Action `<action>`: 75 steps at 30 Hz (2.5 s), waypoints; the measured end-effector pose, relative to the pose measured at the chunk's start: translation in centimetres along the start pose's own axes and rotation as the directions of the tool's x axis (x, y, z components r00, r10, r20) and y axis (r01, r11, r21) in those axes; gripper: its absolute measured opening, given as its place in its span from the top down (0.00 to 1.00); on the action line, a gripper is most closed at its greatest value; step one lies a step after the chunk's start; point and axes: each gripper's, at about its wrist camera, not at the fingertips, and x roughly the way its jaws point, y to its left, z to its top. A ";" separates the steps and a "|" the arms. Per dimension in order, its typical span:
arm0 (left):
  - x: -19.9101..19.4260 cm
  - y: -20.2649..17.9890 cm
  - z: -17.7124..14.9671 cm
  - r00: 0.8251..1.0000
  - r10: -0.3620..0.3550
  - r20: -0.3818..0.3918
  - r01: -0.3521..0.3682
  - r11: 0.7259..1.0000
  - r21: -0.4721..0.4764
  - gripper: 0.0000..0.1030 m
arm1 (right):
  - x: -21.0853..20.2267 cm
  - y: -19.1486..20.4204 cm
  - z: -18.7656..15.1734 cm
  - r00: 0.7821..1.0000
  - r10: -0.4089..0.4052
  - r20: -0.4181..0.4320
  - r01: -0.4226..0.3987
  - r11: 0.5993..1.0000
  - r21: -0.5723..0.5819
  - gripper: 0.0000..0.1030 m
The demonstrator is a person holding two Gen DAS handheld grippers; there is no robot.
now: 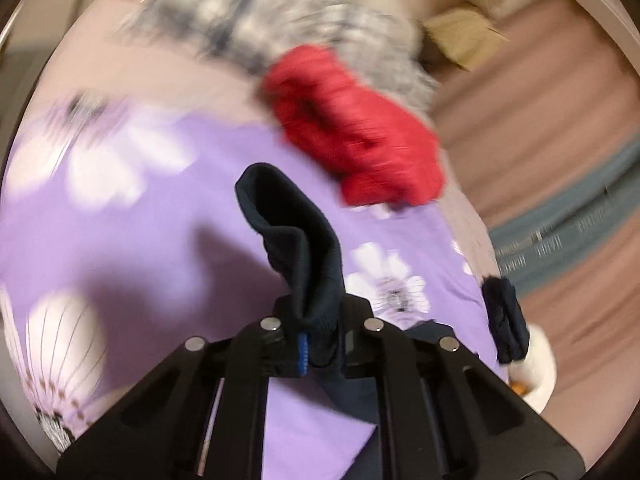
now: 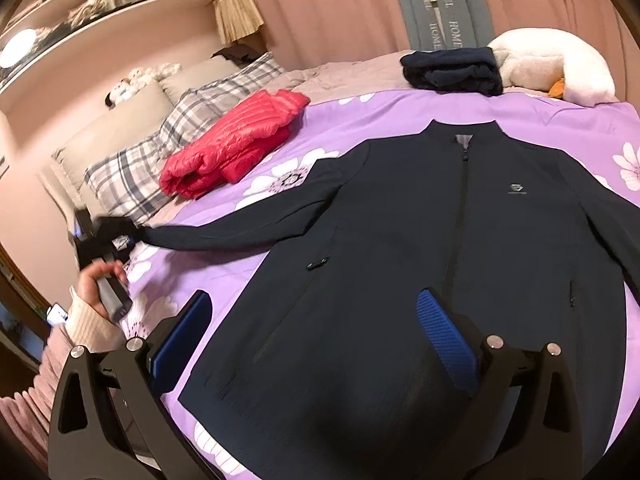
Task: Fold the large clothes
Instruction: 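Grasp the navy jacket's sleeve cuff with the left tool and lift it, then lay the held sleeve across the jacket chest with the left tool while the right tool grasps the other cuff, then lift the other sleeve with the right tool and carry it across the jacket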
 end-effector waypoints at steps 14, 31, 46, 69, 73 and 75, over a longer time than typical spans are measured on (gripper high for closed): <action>2.7 -31.5 -16.5 0.959 -0.151 -0.241 0.278 0.679 0.679 0.91 | -4.6 -7.7 0.0 0.988 -0.125 0.089 0.111 0.982 0.150 0.01; 6.7 -31.0 -31.3 0.798 -0.147 -0.585 0.542 0.601 0.588 0.12 | -5.9 -18.4 -2.9 0.979 -0.203 -0.005 0.191 0.913 0.360 0.01; 10.1 -11.6 -17.0 0.856 -0.100 -0.508 0.277 0.917 0.288 0.12 | 17.1 -18.4 5.9 0.941 -0.172 -0.291 0.219 0.966 0.137 0.60; 21.5 -16.9 -21.2 0.725 -0.283 -0.628 0.350 0.937 -0.018 0.15 | 8.4 -27.7 8.0 0.897 -0.391 -0.205 0.435 0.861 0.263 0.95; 23.2 -16.2 -20.3 0.812 -0.246 -0.529 0.267 0.963 -0.038 0.74 | 7.2 -27.3 7.7 0.921 -0.343 -0.186 0.384 0.879 0.282 0.95; 23.1 -14.9 -19.4 0.851 -0.222 -0.476 0.227 0.973 -0.049 0.81 | 7.6 -27.4 7.4 0.925 -0.323 -0.199 0.369 0.887 0.278 0.95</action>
